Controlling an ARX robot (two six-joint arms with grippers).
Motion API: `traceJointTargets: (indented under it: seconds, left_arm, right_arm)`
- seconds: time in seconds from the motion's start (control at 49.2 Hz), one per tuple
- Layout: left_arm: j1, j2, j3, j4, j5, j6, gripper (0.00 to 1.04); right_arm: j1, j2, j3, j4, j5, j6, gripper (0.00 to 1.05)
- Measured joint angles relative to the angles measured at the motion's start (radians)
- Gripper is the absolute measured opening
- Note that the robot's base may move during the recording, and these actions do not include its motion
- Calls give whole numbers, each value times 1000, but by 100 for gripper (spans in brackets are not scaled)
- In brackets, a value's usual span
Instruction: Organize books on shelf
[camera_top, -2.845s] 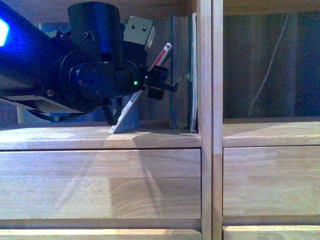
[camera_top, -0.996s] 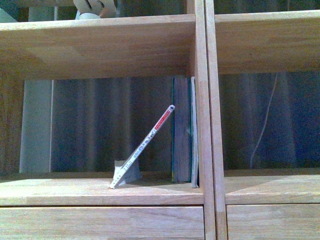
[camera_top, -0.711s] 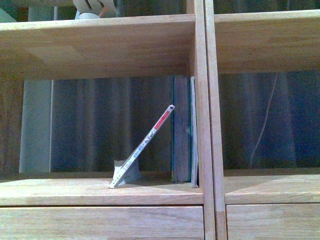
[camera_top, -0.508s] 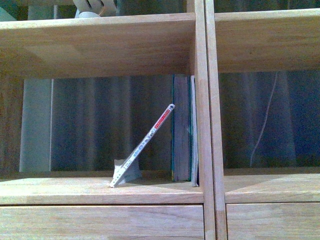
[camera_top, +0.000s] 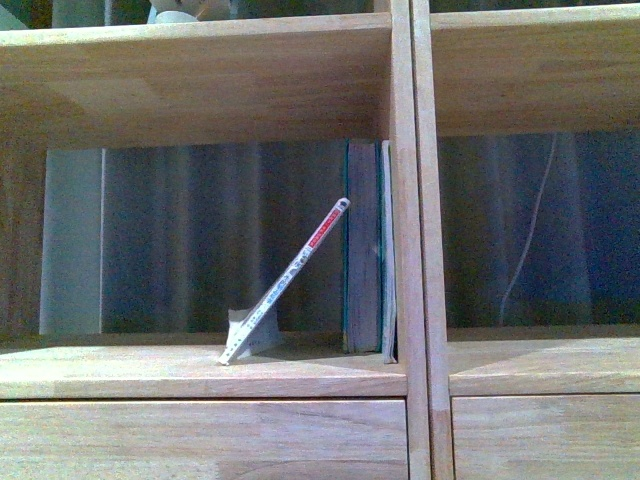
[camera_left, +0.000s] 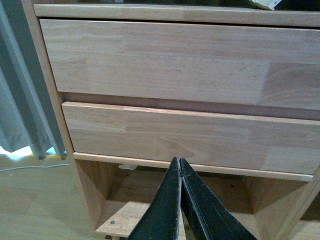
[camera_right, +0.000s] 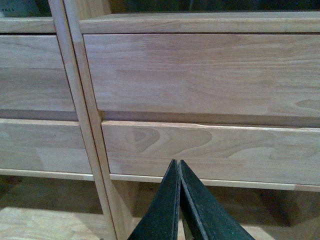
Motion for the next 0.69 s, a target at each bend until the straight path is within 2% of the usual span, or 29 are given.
traceJointTargets:
  seconds: [0.061,0.102,0.142,0.63,0.671,0.691]
  left_arm:
    - [0,0,0,0,1,0,3]
    - [0,0,0,0,0,0,3]
    - [0,0,0,0,0,1,3]
    - [0,0,0,0,0,1,3]
    - [0,0,0,0,0,0,5]
    - [0,0,0,0,0,1,10]
  right_arm:
    - [0,-47,0,-54,-1,0,3]
    - [0,-129,0,-167,0,0,3]
    - [0,-152,0,-180,0,0,3]
    - [0,-183,0,-188,0,0,3]
    - [0,-183,0,-188,0,-2,9]
    - [0,-183,0,-188,0,-2,15]
